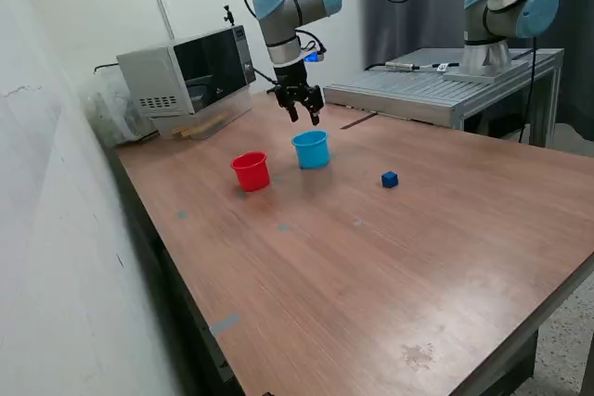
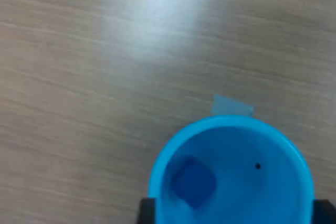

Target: Place red objects in the red bin, and blue objects in the blue bin.

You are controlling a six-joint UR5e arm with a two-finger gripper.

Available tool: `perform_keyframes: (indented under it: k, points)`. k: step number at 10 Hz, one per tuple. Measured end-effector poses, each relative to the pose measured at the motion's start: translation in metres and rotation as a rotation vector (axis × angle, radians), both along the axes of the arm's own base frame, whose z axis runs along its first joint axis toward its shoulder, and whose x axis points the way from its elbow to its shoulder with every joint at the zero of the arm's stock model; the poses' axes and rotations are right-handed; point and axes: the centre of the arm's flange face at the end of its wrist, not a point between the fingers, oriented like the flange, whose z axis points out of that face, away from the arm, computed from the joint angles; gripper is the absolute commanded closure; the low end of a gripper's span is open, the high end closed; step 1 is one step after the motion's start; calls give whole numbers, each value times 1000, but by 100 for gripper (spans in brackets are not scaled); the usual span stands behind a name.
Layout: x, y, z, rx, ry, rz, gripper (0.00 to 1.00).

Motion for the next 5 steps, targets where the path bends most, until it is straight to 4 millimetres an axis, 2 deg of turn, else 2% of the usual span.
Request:
perform_keyframes:
  k: [2, 3, 5]
  points:
    - [4, -3, 34, 28, -4, 1, 0]
    - [12, -14, 55, 34, -31, -1, 0]
    - [43, -67, 105, 39, -70, 27, 0]
